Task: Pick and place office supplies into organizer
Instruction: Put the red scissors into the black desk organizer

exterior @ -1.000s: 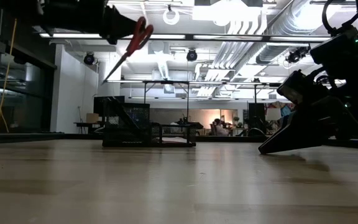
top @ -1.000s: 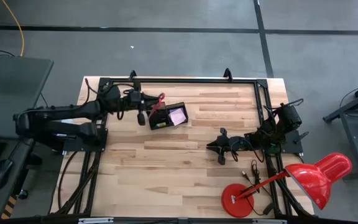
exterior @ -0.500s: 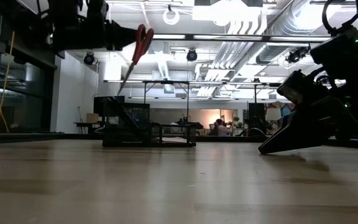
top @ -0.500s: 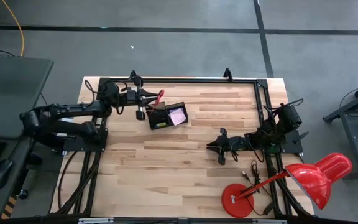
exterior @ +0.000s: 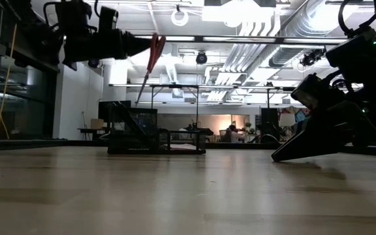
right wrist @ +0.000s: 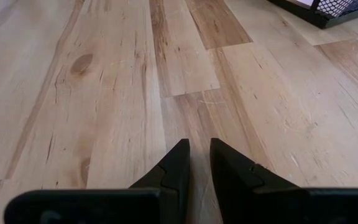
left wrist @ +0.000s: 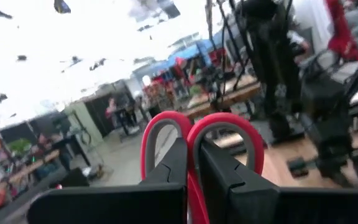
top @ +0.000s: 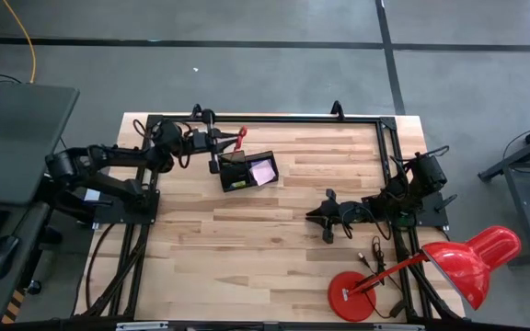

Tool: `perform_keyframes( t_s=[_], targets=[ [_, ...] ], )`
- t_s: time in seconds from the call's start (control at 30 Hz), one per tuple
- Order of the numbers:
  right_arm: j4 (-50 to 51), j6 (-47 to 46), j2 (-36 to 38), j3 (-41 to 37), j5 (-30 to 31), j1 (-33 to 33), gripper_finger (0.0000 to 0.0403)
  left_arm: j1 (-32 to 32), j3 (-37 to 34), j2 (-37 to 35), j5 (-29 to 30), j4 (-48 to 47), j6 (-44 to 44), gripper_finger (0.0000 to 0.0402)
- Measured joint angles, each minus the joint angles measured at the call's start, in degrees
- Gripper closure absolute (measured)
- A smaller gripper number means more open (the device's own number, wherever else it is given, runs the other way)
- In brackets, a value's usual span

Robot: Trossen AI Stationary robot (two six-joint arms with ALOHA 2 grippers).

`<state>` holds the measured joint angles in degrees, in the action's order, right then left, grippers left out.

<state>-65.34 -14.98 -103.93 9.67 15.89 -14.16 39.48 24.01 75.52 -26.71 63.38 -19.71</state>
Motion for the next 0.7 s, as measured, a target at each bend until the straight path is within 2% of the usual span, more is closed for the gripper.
perform_keyframes(
  t_s=[0.2,0.4,0.5,0.7],
  targets=[
    [0.0,0.0,0.0,0.0,0.0,0.0,0.0345,2.3,0.0,4.2,-1.1,1.8,-0.6,0.0395],
    [0.0,0.0,0.0,0.0,0.0,0.0,0.0345,4.1,0.9,9.7,-0.9,4.8,3.1,0.0397],
    [0.0,0.0,0.0,0.0,0.0,0.0,0.0345,4.1,1.8,12.2,-0.9,5.1,4.4,0.0376],
    [0.0,0.0,0.0,0.0,0.0,0.0,0.0345,4.0,2.1,13.7,-1.3,6.0,5.7,0.0307]
  ],
)
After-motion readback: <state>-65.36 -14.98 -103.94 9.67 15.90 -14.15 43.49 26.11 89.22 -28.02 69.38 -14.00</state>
